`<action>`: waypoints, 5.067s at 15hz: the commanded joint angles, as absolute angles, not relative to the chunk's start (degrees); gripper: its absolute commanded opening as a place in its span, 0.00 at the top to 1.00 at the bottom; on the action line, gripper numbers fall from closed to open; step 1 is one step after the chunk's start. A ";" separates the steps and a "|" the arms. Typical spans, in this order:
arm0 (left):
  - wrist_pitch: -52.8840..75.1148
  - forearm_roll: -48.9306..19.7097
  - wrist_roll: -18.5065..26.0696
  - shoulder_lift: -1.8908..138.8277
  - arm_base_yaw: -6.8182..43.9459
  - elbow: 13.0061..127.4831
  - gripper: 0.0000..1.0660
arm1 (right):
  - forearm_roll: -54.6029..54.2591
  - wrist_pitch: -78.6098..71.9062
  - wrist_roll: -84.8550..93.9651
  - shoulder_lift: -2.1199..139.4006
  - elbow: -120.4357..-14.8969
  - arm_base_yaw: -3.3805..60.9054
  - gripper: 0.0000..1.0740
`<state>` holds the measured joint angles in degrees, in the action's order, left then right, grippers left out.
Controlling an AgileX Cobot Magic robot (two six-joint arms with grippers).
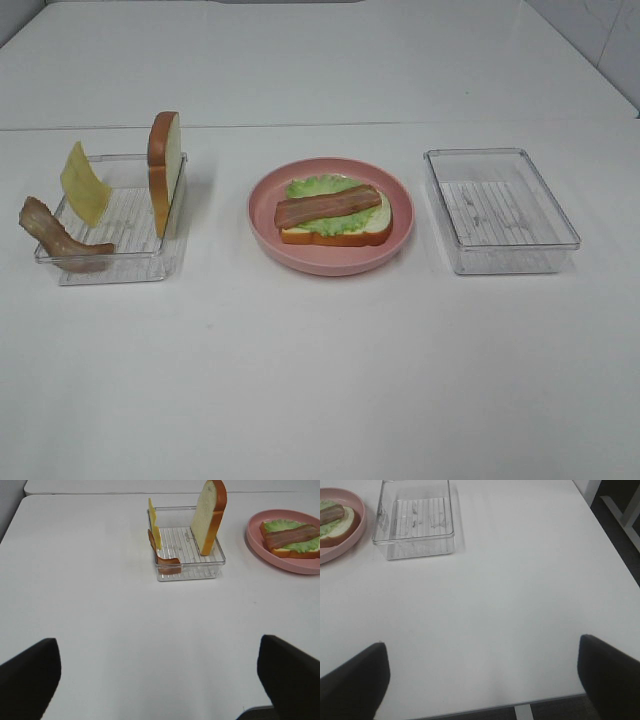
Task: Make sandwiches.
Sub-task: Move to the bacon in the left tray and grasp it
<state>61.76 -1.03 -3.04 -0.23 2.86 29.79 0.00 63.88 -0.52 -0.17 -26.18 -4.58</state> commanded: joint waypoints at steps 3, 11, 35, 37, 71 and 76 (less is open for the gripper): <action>61.48 -1.49 -2.92 -0.57 2.81 29.68 0.05 | 0.00 63.88 0.00 -1.95 -26.47 -4.93 0.08; 51.05 -1.03 -3.15 9.97 2.81 31.80 0.05 | 0.00 63.88 0.00 -1.95 -26.47 -4.93 0.08; 52.25 -0.63 -5.16 85.89 2.35 67.15 0.05 | 0.00 63.88 0.00 -1.95 -26.47 -4.93 0.08; 52.71 -0.40 -5.10 88.92 2.35 68.41 0.05 | 0.00 63.88 0.00 -1.95 -26.47 -4.93 0.08; 44.86 -1.38 -7.10 116.88 2.35 80.44 0.93 | 0.00 63.88 0.00 -1.95 -26.47 -4.93 0.08; 48.41 -1.32 -7.10 116.83 2.35 83.65 0.95 | 0.00 63.88 0.00 -1.95 -26.47 -4.93 0.08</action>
<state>47.84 -1.03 -6.53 117.17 2.58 83.42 0.00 63.94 -0.52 -0.17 -26.18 -4.58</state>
